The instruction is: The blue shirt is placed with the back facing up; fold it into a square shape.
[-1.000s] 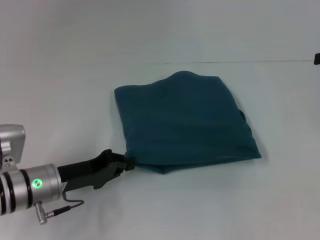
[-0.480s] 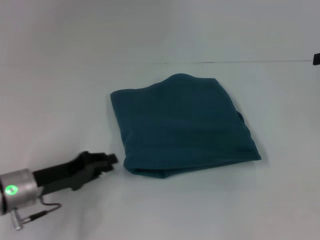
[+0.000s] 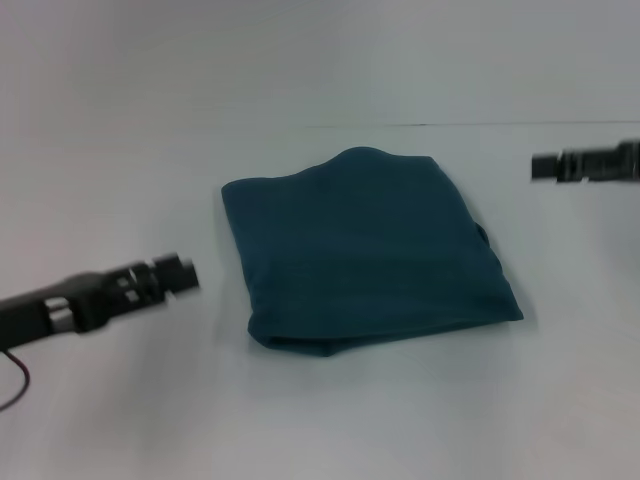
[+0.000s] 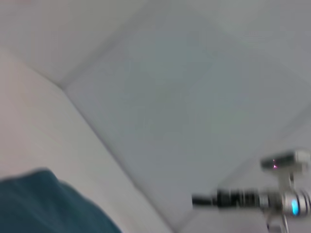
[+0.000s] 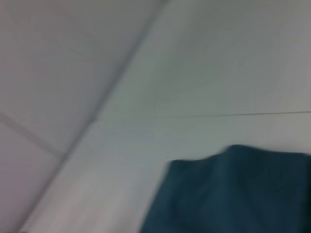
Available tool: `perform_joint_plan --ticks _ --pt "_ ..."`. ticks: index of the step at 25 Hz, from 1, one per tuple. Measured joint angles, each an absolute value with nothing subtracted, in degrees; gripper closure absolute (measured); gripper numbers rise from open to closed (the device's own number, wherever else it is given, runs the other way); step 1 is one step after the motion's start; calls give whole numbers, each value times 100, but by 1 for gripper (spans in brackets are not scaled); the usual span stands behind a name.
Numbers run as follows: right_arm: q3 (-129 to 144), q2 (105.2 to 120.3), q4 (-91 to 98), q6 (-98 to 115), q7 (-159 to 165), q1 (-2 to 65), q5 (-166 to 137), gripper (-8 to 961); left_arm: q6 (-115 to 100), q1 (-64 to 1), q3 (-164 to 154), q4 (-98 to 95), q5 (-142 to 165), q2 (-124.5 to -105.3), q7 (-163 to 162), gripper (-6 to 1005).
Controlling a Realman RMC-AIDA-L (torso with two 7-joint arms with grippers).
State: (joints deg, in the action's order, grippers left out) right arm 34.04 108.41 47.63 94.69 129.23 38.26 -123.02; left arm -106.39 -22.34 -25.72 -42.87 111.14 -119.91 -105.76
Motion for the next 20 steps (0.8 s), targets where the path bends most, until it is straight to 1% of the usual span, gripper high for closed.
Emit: perform_joint_plan --ticks 2,3,7,10,12,13,14,20 --pt "3564 10986 4865 9738 12384 3727 -12287 77 -10710 -2333 -2809 -4494 11385 -11955 -10584 409" --pt "3680 11032 4902 9897 12143 3697 -12328 77 -10774 -2391 -3034 -4595 11540 -11947 -10564 367" --pt "4258 11255 4874 10327 11532 3650 -12510 116 -10759 -2670 -4018 -4762 11882 -11972 -10524 201" --pt "4437 11490 4858 10263 11302 3635 -12695 141 -10481 -2886 -4415 -4775 12007 -11987 -10464 123" --pt "4447 11580 4858 10241 11189 3611 -12775 152 -10355 -2986 -4487 -4826 12019 -11997 -10447 71" --pt "4448 11610 4857 10243 11160 3593 -12799 157 -10331 -3007 -4497 -4866 12020 -12005 -10445 45" --pt "4441 11620 4856 10242 11148 3575 -12817 163 -10318 -3016 -4495 -4960 12020 -12026 -10445 48" --pt "4494 11588 4825 10317 11143 3514 -12873 149 -10311 -2979 -4577 -5334 12020 -12158 -10382 63"
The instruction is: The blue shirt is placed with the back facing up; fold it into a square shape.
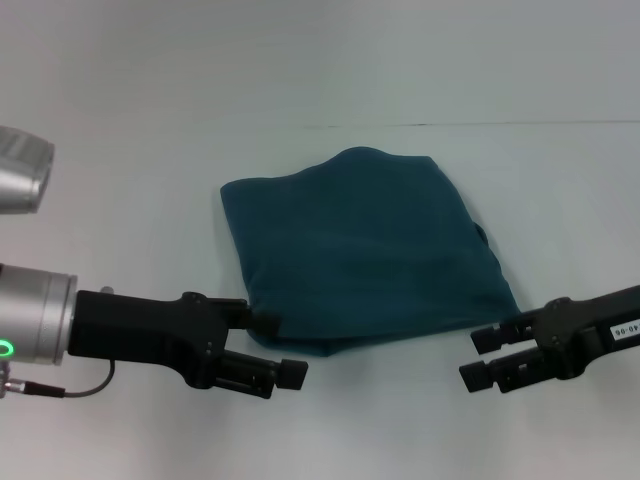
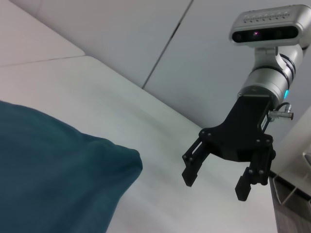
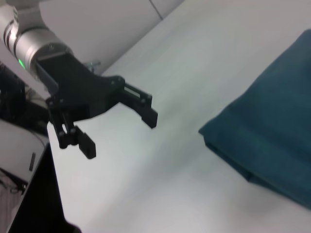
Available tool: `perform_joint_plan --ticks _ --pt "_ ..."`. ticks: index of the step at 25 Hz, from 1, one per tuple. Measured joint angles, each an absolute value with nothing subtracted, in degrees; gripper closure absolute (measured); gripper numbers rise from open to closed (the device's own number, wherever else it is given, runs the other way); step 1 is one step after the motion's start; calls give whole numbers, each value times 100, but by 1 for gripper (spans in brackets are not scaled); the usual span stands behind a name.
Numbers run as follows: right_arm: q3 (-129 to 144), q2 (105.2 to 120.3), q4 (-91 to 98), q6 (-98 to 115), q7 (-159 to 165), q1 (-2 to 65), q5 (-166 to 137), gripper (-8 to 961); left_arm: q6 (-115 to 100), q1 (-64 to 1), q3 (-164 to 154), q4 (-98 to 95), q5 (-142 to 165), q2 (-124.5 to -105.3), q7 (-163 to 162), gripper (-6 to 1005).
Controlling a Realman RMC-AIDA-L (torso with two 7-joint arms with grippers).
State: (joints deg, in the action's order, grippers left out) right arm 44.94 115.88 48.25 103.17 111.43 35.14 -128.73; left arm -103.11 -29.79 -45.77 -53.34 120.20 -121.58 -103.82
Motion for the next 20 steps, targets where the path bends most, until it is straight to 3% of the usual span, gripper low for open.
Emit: perform_joint_plan --ticks 10,20 --pt "4592 11694 4697 10214 11022 3550 -12917 143 -9798 -3072 -4677 -5042 11981 -12173 -10375 66" --pt "4341 11698 4711 10133 11002 3565 -12885 143 -9344 -3053 -4826 -4882 12009 -12165 -10264 65"
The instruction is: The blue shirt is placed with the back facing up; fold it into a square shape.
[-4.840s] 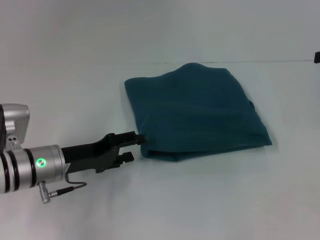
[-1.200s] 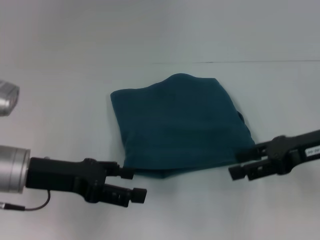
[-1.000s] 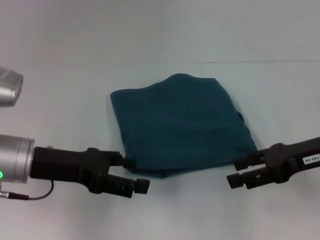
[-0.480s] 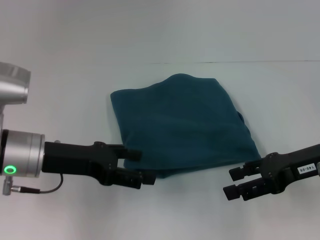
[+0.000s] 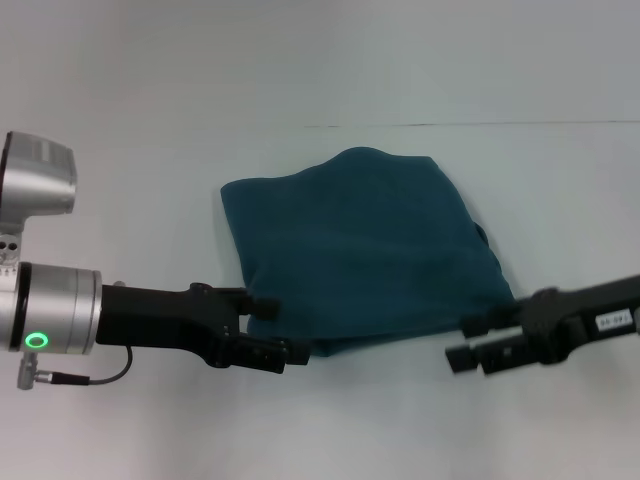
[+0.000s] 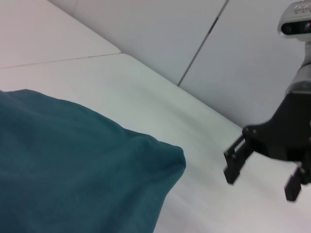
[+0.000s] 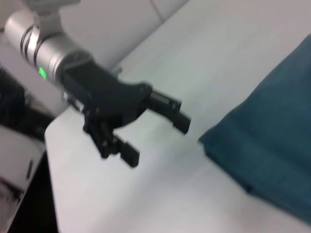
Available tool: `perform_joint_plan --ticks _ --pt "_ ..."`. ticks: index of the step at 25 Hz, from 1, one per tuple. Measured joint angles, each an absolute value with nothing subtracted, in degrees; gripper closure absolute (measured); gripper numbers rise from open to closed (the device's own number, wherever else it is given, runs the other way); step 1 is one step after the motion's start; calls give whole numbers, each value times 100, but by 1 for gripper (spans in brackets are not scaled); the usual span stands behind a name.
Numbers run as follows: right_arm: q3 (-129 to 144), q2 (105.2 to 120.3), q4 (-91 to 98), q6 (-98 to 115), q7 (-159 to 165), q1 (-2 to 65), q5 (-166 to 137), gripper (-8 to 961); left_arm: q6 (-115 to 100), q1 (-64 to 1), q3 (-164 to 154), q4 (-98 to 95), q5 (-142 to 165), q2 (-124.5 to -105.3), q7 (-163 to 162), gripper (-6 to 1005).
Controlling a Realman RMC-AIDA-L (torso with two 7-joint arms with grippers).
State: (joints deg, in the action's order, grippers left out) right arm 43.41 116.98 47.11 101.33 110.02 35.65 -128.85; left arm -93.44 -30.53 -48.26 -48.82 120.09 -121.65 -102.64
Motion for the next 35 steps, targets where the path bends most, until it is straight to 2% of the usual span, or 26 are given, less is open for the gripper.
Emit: perform_joint_plan --ticks 35 --pt "4131 11661 4676 10187 11022 3595 -12876 143 -9319 -3094 -4864 -4894 12024 -12155 -10248 65"
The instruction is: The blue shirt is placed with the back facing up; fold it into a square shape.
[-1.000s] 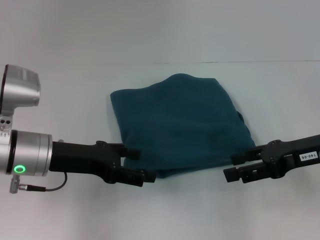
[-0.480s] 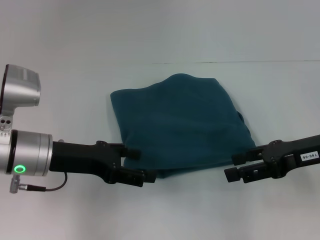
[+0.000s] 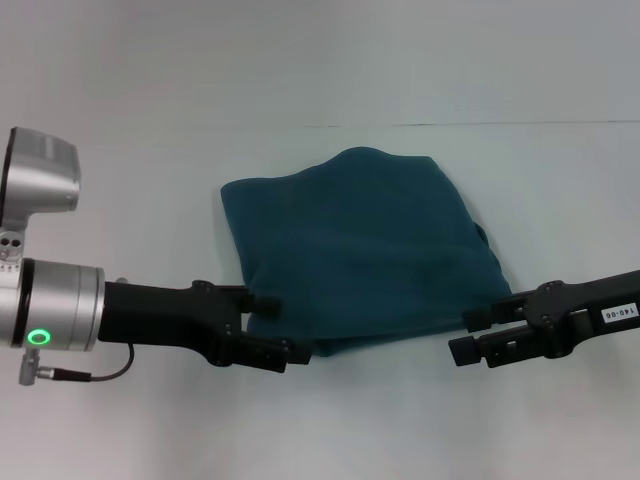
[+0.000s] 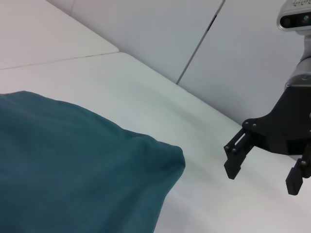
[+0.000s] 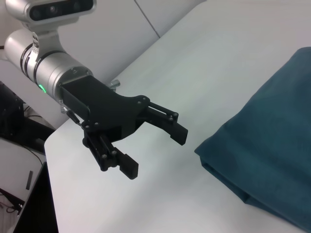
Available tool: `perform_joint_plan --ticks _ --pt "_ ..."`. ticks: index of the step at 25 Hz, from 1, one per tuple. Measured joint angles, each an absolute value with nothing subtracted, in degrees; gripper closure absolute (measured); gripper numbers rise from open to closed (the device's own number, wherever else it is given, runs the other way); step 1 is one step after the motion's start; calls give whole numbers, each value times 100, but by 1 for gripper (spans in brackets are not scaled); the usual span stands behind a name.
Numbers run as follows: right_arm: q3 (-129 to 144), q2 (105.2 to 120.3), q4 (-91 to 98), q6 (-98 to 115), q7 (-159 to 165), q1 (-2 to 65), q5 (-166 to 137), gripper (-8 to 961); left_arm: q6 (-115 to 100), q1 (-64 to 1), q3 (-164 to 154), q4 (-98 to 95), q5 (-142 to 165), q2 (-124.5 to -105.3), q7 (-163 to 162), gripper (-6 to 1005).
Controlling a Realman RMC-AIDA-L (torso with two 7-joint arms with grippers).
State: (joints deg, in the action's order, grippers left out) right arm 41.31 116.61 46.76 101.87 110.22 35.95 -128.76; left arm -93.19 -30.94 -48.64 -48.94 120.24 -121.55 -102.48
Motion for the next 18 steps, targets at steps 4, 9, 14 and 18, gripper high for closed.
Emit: perform_joint_plan --ticks 4,9,14,18 --pt "4127 11654 4676 10220 11022 3599 -12876 144 -9318 -3082 -4850 -4902 12023 -12155 -10248 64" --pt "4114 11648 4681 10237 11028 3603 -12876 144 -9323 -3072 -4844 -4910 12023 -12155 -10248 64" --pt "4128 11643 4684 10250 11029 3603 -12876 144 -9346 -3068 -4843 -4913 12024 -12155 -10248 64" --pt "4125 11644 4685 10275 11030 3604 -12876 144 -9350 -3067 -4842 -4913 12023 -12155 -10248 64"
